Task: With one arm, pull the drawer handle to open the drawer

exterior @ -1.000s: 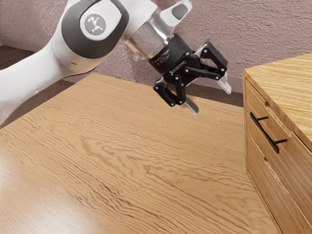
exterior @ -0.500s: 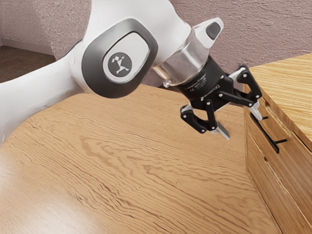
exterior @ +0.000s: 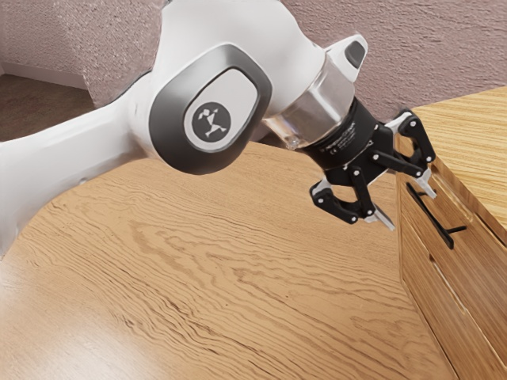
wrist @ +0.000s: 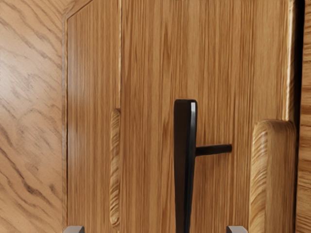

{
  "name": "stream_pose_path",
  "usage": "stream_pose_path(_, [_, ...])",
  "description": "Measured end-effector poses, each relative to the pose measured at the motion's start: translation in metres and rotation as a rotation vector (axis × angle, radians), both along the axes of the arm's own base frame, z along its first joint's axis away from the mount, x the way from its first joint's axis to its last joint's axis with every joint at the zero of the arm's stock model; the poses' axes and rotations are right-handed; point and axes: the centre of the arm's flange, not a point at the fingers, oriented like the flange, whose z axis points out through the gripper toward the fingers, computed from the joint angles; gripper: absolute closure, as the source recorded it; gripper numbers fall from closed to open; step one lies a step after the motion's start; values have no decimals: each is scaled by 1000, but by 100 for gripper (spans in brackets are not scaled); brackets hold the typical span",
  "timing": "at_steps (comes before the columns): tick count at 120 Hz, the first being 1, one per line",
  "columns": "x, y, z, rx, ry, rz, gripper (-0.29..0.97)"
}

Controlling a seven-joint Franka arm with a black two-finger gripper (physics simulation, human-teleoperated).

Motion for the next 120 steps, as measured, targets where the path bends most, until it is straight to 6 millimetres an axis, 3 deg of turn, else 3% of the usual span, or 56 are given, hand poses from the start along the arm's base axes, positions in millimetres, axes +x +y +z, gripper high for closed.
stream_pose_path(24, [15,4,-17,-15,31,60,39])
stream_pose_path(69, [6,-8,-15,55,2,88,61])
stream_pose_path(90, [-14,-4,-16,69,12,104,64])
stream_pose_path(104, [-30,4,-4,66,0,120,66])
stream_pose_path(120, [-50,0,-2,70,2,114,67])
